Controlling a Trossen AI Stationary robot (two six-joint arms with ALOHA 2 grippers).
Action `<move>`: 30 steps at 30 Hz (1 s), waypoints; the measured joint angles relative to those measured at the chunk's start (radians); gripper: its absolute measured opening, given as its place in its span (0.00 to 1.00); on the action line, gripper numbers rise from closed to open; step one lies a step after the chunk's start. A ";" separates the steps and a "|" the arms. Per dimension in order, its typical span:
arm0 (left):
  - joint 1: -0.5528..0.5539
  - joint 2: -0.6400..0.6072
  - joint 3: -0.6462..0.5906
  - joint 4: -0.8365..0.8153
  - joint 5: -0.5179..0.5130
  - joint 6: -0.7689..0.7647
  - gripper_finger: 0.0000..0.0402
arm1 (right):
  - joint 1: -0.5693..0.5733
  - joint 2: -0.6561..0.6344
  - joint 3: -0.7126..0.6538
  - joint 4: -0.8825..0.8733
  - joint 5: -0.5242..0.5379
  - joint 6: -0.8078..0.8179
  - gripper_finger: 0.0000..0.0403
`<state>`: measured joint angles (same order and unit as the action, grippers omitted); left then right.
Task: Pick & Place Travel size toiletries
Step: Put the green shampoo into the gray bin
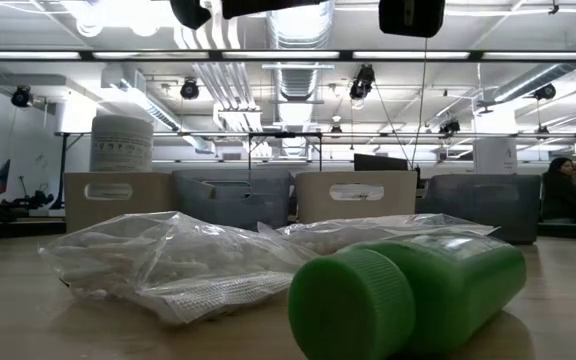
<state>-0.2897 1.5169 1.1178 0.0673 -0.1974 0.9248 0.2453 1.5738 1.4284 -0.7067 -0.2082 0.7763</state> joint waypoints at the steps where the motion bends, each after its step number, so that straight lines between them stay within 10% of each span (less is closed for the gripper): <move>1: 0.000 0.000 0.000 0.001 0.000 -0.002 0.59 | 0.002 0.000 0.000 0.000 -0.001 0.001 0.29; 30: 0.021 0.040 0.010 0.066 0.102 -0.010 0.39 | 0.003 0.001 -0.003 -0.001 -0.005 0.020 0.32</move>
<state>-0.2684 1.5570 1.1275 0.1332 -0.0953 0.9152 0.2485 1.5749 1.4256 -0.7080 -0.2137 0.7963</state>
